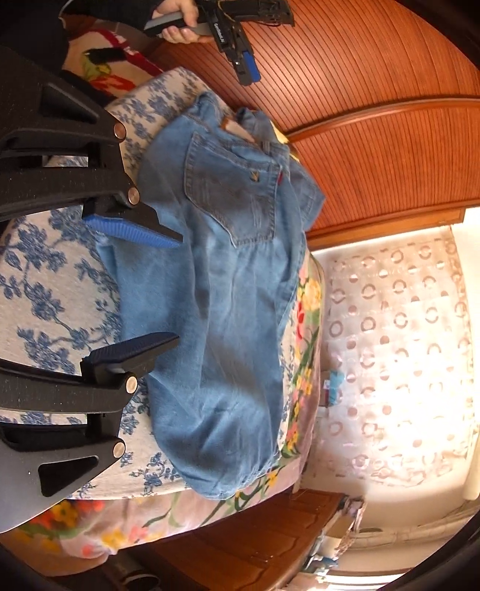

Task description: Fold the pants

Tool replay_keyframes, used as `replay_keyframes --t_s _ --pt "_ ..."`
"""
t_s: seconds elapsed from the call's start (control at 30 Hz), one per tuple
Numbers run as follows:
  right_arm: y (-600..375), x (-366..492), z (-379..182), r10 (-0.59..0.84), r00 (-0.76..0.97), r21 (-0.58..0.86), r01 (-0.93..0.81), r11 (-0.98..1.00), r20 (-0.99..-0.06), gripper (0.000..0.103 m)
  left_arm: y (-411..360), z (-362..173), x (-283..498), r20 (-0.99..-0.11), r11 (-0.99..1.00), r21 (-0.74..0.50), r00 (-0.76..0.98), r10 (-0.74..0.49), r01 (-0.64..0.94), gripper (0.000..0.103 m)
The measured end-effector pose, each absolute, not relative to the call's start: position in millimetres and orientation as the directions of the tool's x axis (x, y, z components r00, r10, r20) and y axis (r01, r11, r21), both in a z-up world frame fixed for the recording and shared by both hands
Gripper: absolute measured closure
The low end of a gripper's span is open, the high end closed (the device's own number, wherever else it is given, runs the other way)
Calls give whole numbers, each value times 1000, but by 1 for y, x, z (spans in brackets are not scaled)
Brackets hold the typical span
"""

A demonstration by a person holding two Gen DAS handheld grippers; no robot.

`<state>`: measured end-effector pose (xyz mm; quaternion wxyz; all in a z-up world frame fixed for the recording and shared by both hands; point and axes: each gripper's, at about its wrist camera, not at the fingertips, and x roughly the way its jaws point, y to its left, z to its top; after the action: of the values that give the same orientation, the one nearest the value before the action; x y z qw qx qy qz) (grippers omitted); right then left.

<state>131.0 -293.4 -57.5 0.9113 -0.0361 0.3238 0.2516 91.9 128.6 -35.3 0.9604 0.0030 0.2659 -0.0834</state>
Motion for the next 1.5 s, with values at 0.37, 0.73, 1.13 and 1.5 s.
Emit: replay_keyframes --t_s 0.37,0.73,1.13,1.5 --pt "-297 184 -69 379 660 72 -442 894 -649 49 99 -24 180 -525 970 -43 821 -225 239 36" --pt "-293 245 -81 316 642 29 -416 909 -699 49 146 -44 242 -632 990 10 768 -101 139 36" --pt "-290 277 -110 322 575 69 -417 906 -752 49 151 -64 229 -654 974 -117 723 -224 196 85" --pt "-289 275 -113 317 586 59 -416 907 -745 49 124 -58 166 -623 949 -129 721 -304 289 91"
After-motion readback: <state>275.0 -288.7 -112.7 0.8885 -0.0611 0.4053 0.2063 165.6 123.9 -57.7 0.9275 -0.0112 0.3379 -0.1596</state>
